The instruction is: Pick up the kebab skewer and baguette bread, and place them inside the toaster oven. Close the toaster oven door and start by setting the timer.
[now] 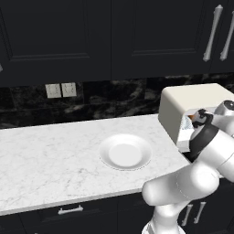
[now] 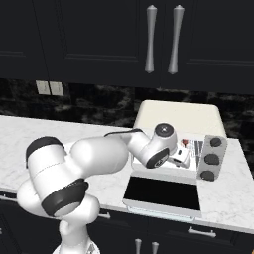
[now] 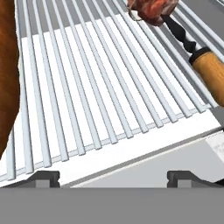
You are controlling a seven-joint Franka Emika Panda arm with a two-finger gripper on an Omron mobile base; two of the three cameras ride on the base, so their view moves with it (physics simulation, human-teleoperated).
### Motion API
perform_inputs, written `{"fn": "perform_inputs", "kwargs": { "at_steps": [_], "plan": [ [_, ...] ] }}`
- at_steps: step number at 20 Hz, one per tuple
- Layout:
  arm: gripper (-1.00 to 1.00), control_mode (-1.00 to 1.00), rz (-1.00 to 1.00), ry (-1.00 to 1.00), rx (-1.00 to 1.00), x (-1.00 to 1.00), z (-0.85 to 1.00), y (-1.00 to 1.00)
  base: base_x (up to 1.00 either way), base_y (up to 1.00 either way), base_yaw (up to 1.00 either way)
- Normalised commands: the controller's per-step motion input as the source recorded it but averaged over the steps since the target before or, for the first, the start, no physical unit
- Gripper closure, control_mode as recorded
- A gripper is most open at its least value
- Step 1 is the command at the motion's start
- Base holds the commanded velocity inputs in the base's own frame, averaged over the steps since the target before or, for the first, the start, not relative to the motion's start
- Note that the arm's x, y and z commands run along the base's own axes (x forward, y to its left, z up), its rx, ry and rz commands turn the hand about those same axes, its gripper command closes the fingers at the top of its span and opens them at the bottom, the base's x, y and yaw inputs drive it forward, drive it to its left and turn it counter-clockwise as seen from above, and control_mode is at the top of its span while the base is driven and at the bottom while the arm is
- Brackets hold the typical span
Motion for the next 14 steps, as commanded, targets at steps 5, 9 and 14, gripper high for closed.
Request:
{"fn": "perform_inputs", "kwargs": {
  "at_steps": [5, 9, 14],
  "plan": [
    [-1.00, -1.00, 0.00, -0.04, 0.00, 0.05, 0.00, 0.00, 0.00, 0.00, 0.00],
    [-1.00, -1.00, 0.00, -0.05, 0.00, 0.02, 0.00, 0.00, 0.00, 0.00, 0.00],
    [-1.00, -1.00, 0.00, -0.07, 0.00, 0.02, 0.01, 0.00, 0.00, 0.00, 0.00]
  ]
}}
